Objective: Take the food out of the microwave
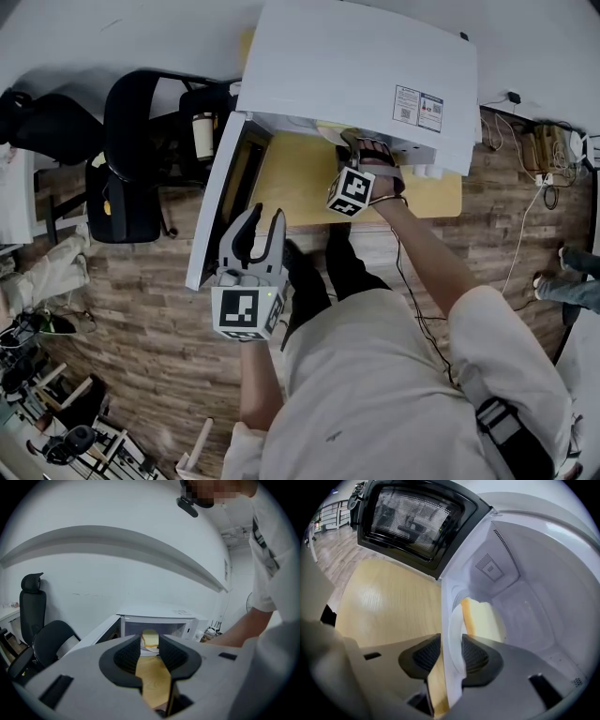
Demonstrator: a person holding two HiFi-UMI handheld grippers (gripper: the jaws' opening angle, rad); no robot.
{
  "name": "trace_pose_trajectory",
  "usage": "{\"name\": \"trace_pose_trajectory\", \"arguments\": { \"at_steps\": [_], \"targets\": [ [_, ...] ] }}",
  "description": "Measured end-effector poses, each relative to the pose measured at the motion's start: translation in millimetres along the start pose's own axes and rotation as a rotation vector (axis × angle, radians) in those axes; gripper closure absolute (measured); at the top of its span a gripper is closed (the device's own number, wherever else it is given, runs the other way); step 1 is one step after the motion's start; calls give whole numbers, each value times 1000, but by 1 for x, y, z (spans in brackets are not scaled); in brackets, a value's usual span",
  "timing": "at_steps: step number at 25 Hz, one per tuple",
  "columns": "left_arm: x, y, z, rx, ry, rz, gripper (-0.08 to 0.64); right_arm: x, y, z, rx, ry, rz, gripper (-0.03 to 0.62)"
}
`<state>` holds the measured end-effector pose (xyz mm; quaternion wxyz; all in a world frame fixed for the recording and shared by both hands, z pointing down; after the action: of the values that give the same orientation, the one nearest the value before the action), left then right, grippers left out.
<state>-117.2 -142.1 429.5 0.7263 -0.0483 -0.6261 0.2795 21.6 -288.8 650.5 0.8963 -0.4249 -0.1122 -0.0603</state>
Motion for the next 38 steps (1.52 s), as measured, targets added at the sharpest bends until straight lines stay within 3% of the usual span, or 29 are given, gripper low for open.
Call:
{"name": "trace_pose_trajectory", "arguments": {
  "at_steps": [6, 21, 38],
  "targets": [
    [2, 5, -1, -9, 1, 0, 443, 1, 0, -5, 32, 5, 9, 500],
    [-2, 8, -12, -12, -10, -9, 443, 1, 17, 1, 67, 57, -14, 522],
    [-9, 4, -27, 12, -40, -12, 443, 1, 34, -10, 275, 219, -29, 581]
  ]
}}
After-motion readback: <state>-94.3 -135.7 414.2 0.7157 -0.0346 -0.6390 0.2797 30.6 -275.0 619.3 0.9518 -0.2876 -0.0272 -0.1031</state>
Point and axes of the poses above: the fingertips, and each gripper's own axes: y backward along the fingers, z to its left, x out of its underside, the point moved 4 cm from there along y, backward along the fingers, and after that the axes turned 5 degrees about y, right-handed, at the moved point
